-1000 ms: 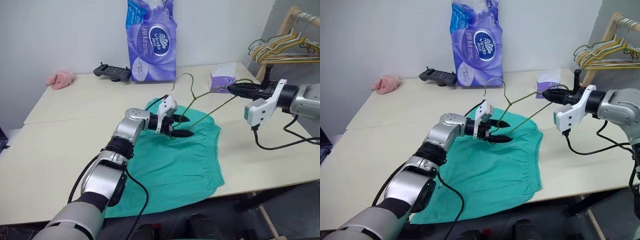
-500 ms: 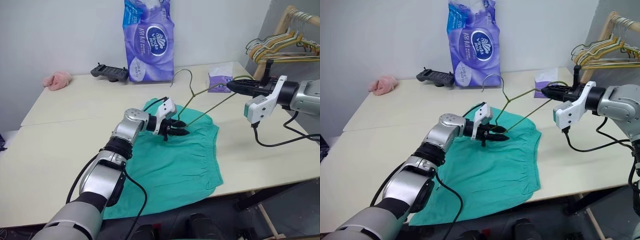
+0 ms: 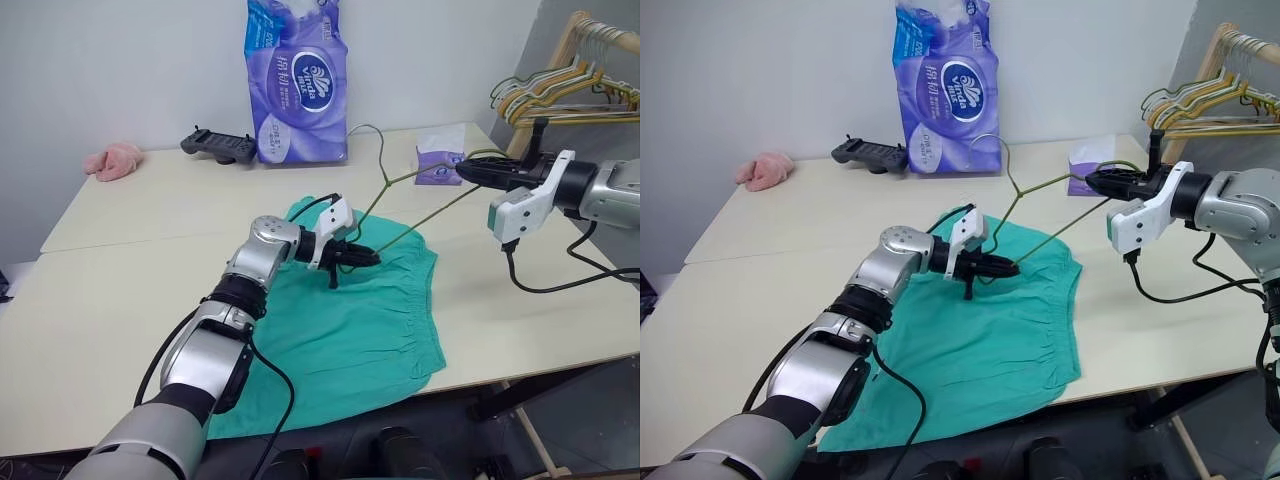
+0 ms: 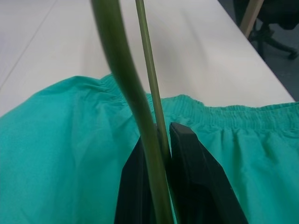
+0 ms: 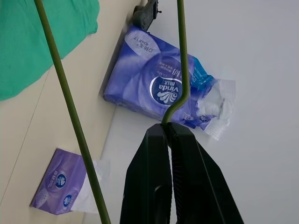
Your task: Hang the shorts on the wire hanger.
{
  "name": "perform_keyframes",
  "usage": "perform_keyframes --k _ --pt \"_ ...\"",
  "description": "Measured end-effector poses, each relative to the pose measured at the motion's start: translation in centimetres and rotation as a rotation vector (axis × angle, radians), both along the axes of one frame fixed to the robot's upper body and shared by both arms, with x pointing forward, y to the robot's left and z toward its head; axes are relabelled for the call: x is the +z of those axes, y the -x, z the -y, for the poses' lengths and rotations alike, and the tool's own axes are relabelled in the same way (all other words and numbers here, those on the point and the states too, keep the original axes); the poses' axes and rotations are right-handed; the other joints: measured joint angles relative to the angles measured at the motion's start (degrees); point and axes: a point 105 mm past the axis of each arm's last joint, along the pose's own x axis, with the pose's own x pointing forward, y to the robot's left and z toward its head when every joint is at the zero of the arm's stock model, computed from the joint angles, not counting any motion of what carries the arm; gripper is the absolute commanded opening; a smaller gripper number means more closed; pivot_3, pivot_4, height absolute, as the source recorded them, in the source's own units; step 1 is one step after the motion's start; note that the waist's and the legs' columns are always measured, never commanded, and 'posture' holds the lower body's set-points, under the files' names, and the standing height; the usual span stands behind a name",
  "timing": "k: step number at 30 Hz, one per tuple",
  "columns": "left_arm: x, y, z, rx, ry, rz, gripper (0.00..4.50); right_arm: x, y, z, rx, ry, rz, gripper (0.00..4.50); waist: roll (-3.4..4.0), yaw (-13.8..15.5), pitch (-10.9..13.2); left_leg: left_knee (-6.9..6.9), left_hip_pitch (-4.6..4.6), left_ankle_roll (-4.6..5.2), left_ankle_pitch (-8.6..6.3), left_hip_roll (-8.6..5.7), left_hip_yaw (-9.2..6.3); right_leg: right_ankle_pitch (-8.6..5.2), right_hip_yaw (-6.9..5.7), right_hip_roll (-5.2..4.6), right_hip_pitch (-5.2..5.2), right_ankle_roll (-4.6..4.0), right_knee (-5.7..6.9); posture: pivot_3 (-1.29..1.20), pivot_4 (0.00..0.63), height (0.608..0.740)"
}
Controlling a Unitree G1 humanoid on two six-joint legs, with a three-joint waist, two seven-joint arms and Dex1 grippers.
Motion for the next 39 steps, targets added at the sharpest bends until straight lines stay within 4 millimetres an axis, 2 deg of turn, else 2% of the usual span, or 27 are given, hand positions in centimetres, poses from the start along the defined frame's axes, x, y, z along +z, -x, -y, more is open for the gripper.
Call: perform_keyframes --k 1,7,12,16,18,23,27,32,39 --pt "-0.1 -0.3 0.0 0.023 0.003 0.0 0.0 -0.2 0.0 0.1 -0.004 0.002 -0.01 0.71 0.0 0.0 0.0 0.0 0.0 0.0 0.0 0.0 0.0 0.0 -0.01 0.0 0.0 0.0 0.0 -0.18 0.035 0.74" --pt "-0.6 -1.6 -0.7 0.124 -0.025 0.026 0.0 -1.1 0.2 0.5 -0.028 0.006 -0.075 2.76 -0.01 0.0 0.0 0.01 -0.01 0.01 0.0 0.0 -0.02 0.0 -0.02 0.0 0.0 0.0 0.01 -0.18 0.038 0.74" --pt "-0.9 -3.4 -2.6 0.218 -0.149 0.212 0.0 -1.7 0.6 0.5 -0.054 -0.034 -0.123 4.47 -0.01 0.0 0.0 -0.01 -0.01 0.0 -0.01 0.01 -0.01 0.0 0.0 -0.01 -0.01 0.01 0.01 -0.19 0.042 0.74" --pt "-1.3 -4.6 -4.2 0.251 -0.313 0.421 0.0 -1.9 0.4 1.1 -0.151 -0.1 -0.176 4.47 -0.02 0.1 0.0 0.02 -0.04 0.01 -0.02 -0.02 -0.03 0.0 -0.01 -0.05 -0.01 0.01 0.02 -0.19 0.043 0.74" --pt "-1.0 -5.3 -4.8 0.28 -0.368 0.516 0.0 -1.9 -0.3 1.5 -0.248 -0.193 -0.214 4.47 -0.07 0.1 0.0 0.06 -0.1 0.01 -0.02 -0.01 -0.07 0.0 -0.04 -0.05 -0.03 0.02 0.03 -0.19 0.044 0.74" --pt "1.7 -7.2 -5.2 0.353 -0.451 0.787 0.0 -2.4 -1.1 1.2 -0.363 -0.325 -0.277 4.47 -0.07 0.2 0.0 0.37 -0.53 0.01 -0.1 -0.03 -0.09 0.0 -0.06 -0.07 -0.45 0.04 0.24 -0.19 0.041 0.74" --pt "3.8 -7.8 -5.3 0.344 -0.518 1.005 0.0 -3.4 -1.8 1.2 -0.436 -0.382 -0.335 4.47 -0.14 0.1 0.0 0.7 -0.9 0.06 -0.23 -0.1 0.0 -0.12 0.04 -0.13 -0.96 0.25 0.74 -0.19 0.038 0.74" --pt "3.6 -7.6 -4.4 0.281 -0.55 1.103 0.0 -5.6 -2.7 0.2 -0.481 -0.424 -0.429 4.47 -0.14 0.1 0.0 0.72 -1.01 0.06 -0.23 -0.12 0.03 -0.13 0.06 -0.14 -1.12 0.25 0.81 -0.18 0.037 0.74" --pt "3.2 -7.2 -3.7 0.225 -0.561 1.155 0.0 -4.5 -4.0 0.4 -0.513 -0.442 -0.401 4.47 -0.14 0.1 0.0 0.78 -1.25 0.05 -0.22 -0.13 0.07 -0.12 0.09 -0.15 -1.41 0.24 0.92 -0.16 0.036 0.74"
